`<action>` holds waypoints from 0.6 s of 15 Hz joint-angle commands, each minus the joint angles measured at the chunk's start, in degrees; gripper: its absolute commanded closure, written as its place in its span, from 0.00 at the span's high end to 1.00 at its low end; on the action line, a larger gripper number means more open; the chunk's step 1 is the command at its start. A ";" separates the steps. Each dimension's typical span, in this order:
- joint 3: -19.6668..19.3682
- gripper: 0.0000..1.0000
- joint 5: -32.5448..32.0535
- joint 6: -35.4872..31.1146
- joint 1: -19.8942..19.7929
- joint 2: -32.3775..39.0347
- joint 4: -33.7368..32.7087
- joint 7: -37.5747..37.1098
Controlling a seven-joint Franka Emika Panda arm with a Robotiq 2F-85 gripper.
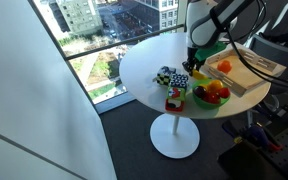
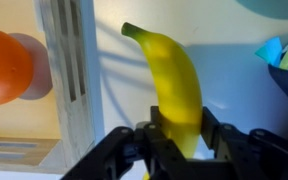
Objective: Put the banana in the box
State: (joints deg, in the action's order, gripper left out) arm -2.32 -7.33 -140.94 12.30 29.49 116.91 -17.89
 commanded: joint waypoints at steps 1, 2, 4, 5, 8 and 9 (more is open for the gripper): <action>-0.34 0.17 -1.28 3.40 0.43 -2.82 0.19 -0.80; 0.11 0.17 -0.89 4.40 0.05 -3.48 0.40 -0.04; 0.70 0.17 -0.44 6.21 -0.50 -4.61 0.70 0.97; 0.95 0.17 -0.29 7.07 -0.75 -5.29 0.93 1.44; 1.57 0.17 0.23 9.58 -1.54 -7.44 1.79 2.88; 1.63 0.17 0.16 10.16 -1.70 -8.12 2.15 3.08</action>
State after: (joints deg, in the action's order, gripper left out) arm -1.73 -7.33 -133.35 12.06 24.98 117.16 -16.81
